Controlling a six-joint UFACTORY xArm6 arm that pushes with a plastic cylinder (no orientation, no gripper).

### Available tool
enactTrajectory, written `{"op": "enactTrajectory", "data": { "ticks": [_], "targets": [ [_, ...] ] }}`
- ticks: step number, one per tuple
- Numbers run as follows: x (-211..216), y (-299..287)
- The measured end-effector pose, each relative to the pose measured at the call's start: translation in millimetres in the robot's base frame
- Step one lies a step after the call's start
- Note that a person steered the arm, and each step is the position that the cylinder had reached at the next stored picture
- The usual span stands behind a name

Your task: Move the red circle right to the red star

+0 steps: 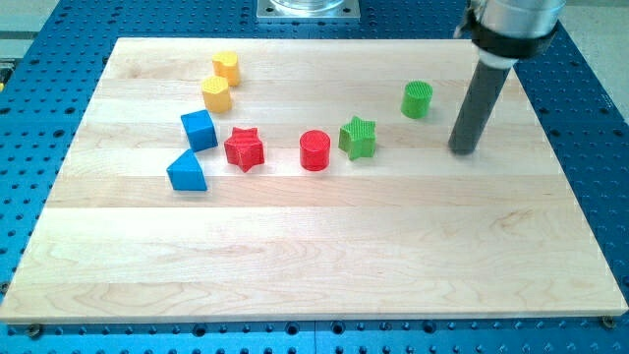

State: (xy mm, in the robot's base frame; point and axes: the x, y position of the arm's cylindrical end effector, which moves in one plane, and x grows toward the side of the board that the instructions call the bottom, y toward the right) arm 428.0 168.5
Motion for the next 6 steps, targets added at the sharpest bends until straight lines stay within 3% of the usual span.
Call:
{"op": "enactTrajectory", "data": {
  "ticks": [1,3,4,6],
  "targets": [
    [2,-63],
    [-5,-99],
    [21,-123],
    [19,-157]
  ]
}}
